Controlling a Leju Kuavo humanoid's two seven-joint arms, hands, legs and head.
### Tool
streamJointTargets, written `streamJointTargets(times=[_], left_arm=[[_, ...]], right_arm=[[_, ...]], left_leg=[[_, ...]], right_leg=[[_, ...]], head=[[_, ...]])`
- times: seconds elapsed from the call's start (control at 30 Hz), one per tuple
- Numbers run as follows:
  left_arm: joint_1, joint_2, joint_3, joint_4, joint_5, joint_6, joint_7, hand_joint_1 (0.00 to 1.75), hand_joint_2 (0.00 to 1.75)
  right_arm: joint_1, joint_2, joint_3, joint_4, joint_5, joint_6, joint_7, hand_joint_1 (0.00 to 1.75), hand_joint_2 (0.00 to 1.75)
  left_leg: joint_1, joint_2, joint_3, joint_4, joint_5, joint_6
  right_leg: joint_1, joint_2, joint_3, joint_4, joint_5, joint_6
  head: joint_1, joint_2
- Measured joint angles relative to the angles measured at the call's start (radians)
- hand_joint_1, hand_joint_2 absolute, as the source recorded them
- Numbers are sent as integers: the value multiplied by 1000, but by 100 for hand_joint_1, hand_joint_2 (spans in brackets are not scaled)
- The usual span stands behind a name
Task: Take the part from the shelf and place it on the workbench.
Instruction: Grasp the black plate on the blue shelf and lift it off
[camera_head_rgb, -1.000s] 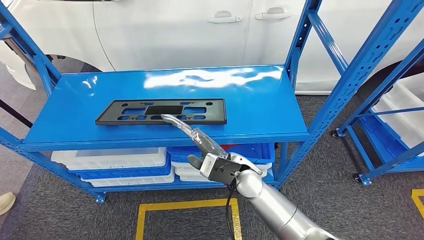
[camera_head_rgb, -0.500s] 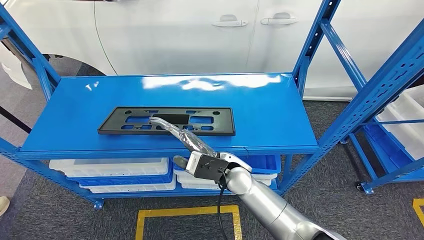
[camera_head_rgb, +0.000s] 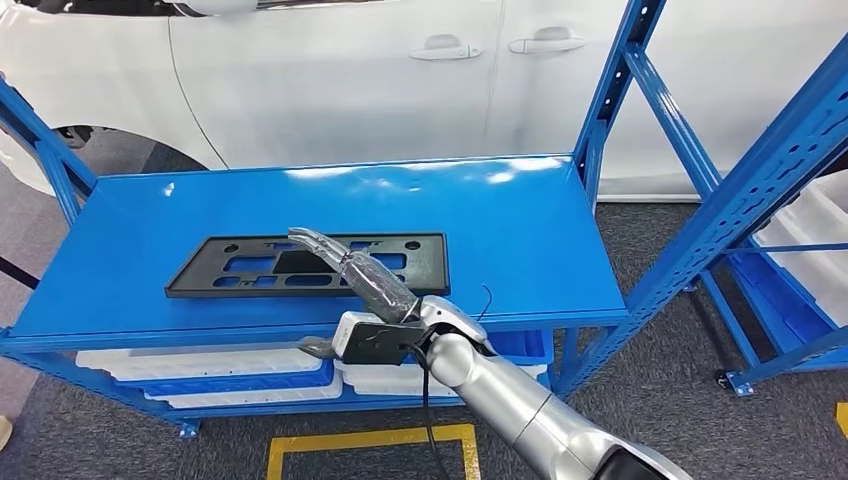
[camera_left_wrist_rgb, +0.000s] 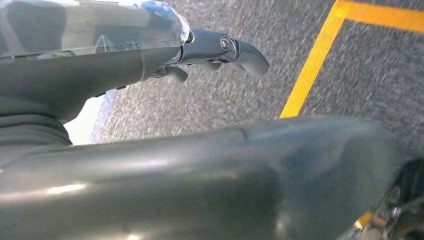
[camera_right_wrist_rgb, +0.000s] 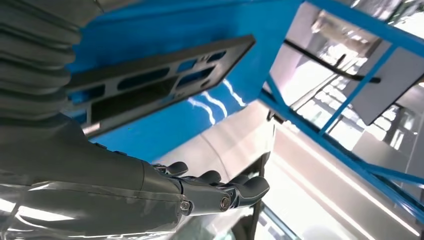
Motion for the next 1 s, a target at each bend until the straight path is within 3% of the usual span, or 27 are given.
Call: streamJointTargets(times=[0.07, 0.13, 0.23, 0.27, 0.33, 0.37, 0.4, 0.43, 0.5, 0.57, 0.63, 0.73, 0.77, 0.83, 0.9, 0.93, 1.0], left_arm=[[0, 0, 0, 0, 0, 3, 0, 0, 0], [0, 0, 0, 1, 0, 7, 0, 0, 0], [-1, -1, -1, 1, 0, 16, 9, 0, 0], [-2, -1, -2, 1, 0, 23, 17, 0, 0], [-3, -2, -9, 1, 0, 38, 33, 0, 0], [-3, -2, -12, 1, 0, 43, 40, 0, 0], [-3, -3, -15, 1, 0, 48, 44, 0, 0], [-2, -4, -17, 1, 0, 51, 46, 0, 0], [-2, -7, -23, 1, 0, 55, 47, 0, 0], [-3, -8, -29, 1, 0, 57, 47, 0, 0], [-4, -7, -35, 1, 0, 57, 47, 0, 0], [-6, -6, -42, 1, 0, 53, 45, 0, 0], [-6, -6, -44, 1, 0, 51, 45, 0, 0], [-7, -4, -49, 1, 0, 49, 45, 0, 0], [-5, -4, -53, 1, 0, 48, 44, 0, 0], [-4, -3, -56, 1, 0, 48, 44, 0, 0], [-4, -2, -61, 1, 0, 48, 45, 0, 0]], right_arm=[[-3, 6, 16, 6, 111, -84, 36, 0, 175], [-5, 12, 40, 12, 249, -177, 85, 0, 175], [-7, 24, 75, 22, 418, -266, 154, 0, 175], [-8, 27, 88, 25, 473, -291, 178, 0, 175], [-5, 29, 116, 39, 582, -337, 226, 0, 175], [-1, 30, 129, 49, 626, -353, 245, 0, 175], [2, 31, 141, 60, 660, -364, 259, 0, 175], [4, 33, 151, 71, 684, -371, 268, 0, 175], [4, 43, 165, 96, 725, -385, 288, 0, 175], [1, 61, 177, 127, 768, -400, 311, 0, 175], [-1, 82, 188, 167, 803, -410, 328, 0, 175], [-5, 116, 196, 229, 830, -420, 343, 0, 175], [-8, 128, 197, 251, 835, -424, 346, 0, 175], [-12, 145, 200, 295, 841, -431, 351, 0, 175], [-12, 155, 202, 331, 841, -435, 356, 0, 175], [-12, 160, 202, 348, 842, -440, 357, 0, 175], [-14, 173, 202, 377, 844, -449, 361, 0, 175]], left_leg=[[-6, 0, 39, -96, 37, 12], [-11, 0, 47, -115, 28, 22], [-3, 1, 57, -130, 27, 35], [0, 2, 61, -134, 27, 40], [-1, 2, 65, -135, 21, 47], [-1, 1, 66, -134, 18, 48], [-1, 0, 69, -132, 14, 48], [-1, 0, 74, -131, 10, 47], [-1, -2, 85, -127, 1, 43], [-4, -2, 89, -123, -7, 34], [-7, -2, 89, -123, -10, 23], [-3, -1, 84, -101, -30, 6], [-1, -1, 67, -62, -52, 1], [2, -1, 5, 70, -114, -9], [5, -1, -48, 163, -137, -15], [7, -1, -46, 152, -118, -17], [12, 0, 9, 24, -44, -17]], right_leg=[[3, 2, 10, 0, -11, 8], [4, 3, 9, -2, -14, 17], [3, 1, 0, 26, -36, 33], [2, 0, -23, 73, -59, 37], [-1, 0, -102, 212, -112, 44], [-2, -1, -138, 267, -123, 47], [-2, -1, -160, 287, -113, 48], [-2, -1, -160, 266, -82, 48], [-1, -2, -114, 138, 3, 41], [3, -4, -70, 31, 44, 30], [8, -3, -62, 7, 42, 20], [2, -2, -53, -5, 46, 3], [-1, -3, -48, -9, 46, -1], [-1, -5, -45, -10, 45, -6], [-1, -5, -44, -10, 43, -6], [-1, -5, -43, -9, 42, -5], [-2, -3, -37, -8, 37, 0]], head=[[0, 0], [0, 0], [0, 0], [0, 0], [0, 0], [0, 0], [0, 0], [0, 0], [0, 0], [0, 0], [0, 0], [0, 0], [0, 0], [0, 0], [0, 0], [0, 0], [0, 0]])
